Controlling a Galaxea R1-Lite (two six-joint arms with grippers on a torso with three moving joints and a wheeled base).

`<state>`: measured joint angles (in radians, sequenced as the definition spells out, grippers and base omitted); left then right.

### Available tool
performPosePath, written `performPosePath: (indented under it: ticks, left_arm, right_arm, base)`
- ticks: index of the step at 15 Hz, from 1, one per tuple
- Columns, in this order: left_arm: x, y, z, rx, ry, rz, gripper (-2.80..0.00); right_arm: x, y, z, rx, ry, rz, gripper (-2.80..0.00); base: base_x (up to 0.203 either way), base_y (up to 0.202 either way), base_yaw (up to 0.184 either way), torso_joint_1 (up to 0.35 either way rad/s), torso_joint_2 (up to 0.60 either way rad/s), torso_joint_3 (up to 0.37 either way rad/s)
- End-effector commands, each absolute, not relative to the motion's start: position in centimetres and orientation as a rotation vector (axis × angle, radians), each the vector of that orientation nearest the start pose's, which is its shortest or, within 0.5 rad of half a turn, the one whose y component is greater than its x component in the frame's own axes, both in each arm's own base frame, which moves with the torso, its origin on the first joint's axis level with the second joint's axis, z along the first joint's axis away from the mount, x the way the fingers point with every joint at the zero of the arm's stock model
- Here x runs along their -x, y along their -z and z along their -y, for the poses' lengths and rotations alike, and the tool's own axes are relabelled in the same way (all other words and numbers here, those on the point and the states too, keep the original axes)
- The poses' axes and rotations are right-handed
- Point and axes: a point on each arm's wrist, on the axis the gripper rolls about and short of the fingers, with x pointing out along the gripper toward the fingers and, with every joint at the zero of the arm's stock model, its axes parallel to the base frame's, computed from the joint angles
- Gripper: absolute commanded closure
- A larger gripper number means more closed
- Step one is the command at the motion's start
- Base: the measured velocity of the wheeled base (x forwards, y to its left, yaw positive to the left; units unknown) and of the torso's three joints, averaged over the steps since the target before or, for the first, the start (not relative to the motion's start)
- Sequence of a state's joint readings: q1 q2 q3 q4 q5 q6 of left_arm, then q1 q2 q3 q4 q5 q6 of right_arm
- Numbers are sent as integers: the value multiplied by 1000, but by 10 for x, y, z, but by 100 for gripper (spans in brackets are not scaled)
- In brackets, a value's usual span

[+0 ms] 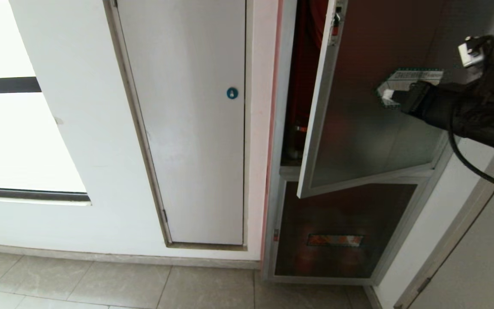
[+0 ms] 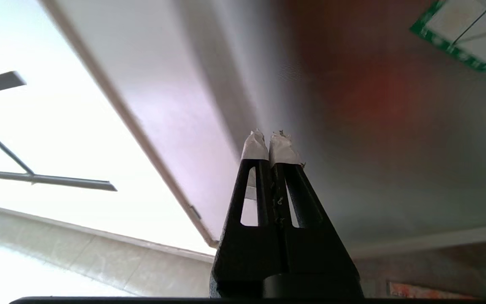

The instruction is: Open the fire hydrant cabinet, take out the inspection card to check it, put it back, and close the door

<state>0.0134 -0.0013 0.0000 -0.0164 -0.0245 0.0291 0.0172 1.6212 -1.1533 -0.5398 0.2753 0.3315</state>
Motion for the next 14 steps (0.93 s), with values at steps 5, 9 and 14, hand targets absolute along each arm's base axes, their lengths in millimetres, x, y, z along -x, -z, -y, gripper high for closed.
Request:
performPosePath:
  ticks: [5, 9, 14]
  left_arm:
    - [22, -76, 1, -29, 11, 11, 0]
    - [22, -76, 1, -29, 11, 11, 0]
    - [22, -75, 1, -29, 11, 11, 0]
  right_arm:
    - [-133, -330, -11, -266, -430, 108, 0]
    - [-48, -303, -10, -220, -462, 179, 0]
    - [34, -258, -8, -168, -456, 281, 0]
  base:
    - [0, 0, 0, 0, 0, 0]
    - [0, 0, 0, 0, 0, 0]
    - [0, 0, 0, 0, 0, 0]
